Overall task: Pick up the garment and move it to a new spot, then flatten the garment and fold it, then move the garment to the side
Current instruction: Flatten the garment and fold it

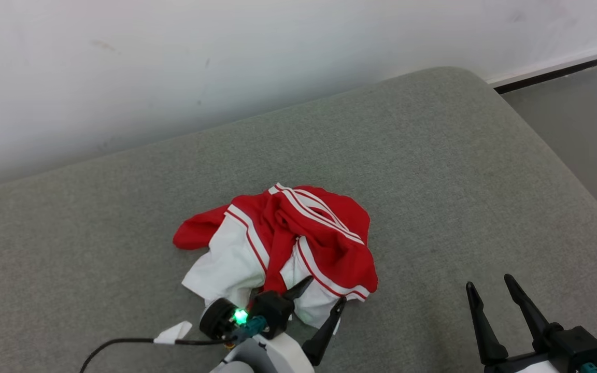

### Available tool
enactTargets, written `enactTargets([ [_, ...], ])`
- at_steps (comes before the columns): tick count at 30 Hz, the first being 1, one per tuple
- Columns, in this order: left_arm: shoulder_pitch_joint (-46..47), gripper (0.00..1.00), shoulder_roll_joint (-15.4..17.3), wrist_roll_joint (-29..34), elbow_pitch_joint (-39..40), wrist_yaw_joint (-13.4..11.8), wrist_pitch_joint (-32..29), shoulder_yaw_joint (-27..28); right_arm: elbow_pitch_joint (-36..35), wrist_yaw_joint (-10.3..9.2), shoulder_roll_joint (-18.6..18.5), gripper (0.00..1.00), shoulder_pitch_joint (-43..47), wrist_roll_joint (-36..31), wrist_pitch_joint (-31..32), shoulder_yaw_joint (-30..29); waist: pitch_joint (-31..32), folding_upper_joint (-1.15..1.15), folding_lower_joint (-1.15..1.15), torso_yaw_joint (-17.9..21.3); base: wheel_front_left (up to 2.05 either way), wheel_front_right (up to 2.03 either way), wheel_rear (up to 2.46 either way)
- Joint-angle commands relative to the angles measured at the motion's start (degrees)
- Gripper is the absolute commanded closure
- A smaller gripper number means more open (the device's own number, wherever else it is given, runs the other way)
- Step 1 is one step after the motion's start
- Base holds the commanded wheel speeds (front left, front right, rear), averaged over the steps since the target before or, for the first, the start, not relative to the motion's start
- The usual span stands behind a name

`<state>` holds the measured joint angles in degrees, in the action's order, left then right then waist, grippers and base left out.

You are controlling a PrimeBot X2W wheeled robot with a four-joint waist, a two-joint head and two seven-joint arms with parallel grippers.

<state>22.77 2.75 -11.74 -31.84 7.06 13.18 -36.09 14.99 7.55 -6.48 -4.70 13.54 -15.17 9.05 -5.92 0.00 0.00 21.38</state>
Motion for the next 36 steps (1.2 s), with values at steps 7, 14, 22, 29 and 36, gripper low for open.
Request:
enactTargets([
  [7,3.41,0.52,0.33,-0.41,-6.41,-0.03,0.69,-0.81,0.24,-0.12,0.09,0.0,-1.17,0.0,0.03,0.3,-1.07,0.0,0.0,2.3,0.0,0.0,0.0],
  [14,4.18,1.0,0.29,-6.12,-7.88,0.31,0.89,-0.66,0.33,-0.12,-0.28,0.0,-0.27,-0.08,0.03,-0.81,-0.68,0.0,0.0,1.85,0.0,0.0,0.0],
  [22,2.48,1.0,1.46,-22.89,2.99,0.43,-4.41,-0.35,0.99,-0.12,-0.31,0.0,1.44,-0.4,0.04,-1.12,1.87,0.0,0.0,-2.84,0.0,0.0,0.0],
  [29,0.96,1.0,10.68,-38.54,22.71,0.39,-15.1,5.71,1.26,-0.12,-0.55,0.0,2.24,-0.45,0.03,-0.2,4.59,0.0,0.0,-6.87,0.0,0.0,0.0],
  [36,1.41,1.0,19.79,-47.4,35.52,-3.32,-25.0,14.1,1.52,-0.13,-0.6,0.0,2.44,-0.49,0.03,0.35,5.82,0.0,0.0,-9.27,0.0,0.0,0.0],
])
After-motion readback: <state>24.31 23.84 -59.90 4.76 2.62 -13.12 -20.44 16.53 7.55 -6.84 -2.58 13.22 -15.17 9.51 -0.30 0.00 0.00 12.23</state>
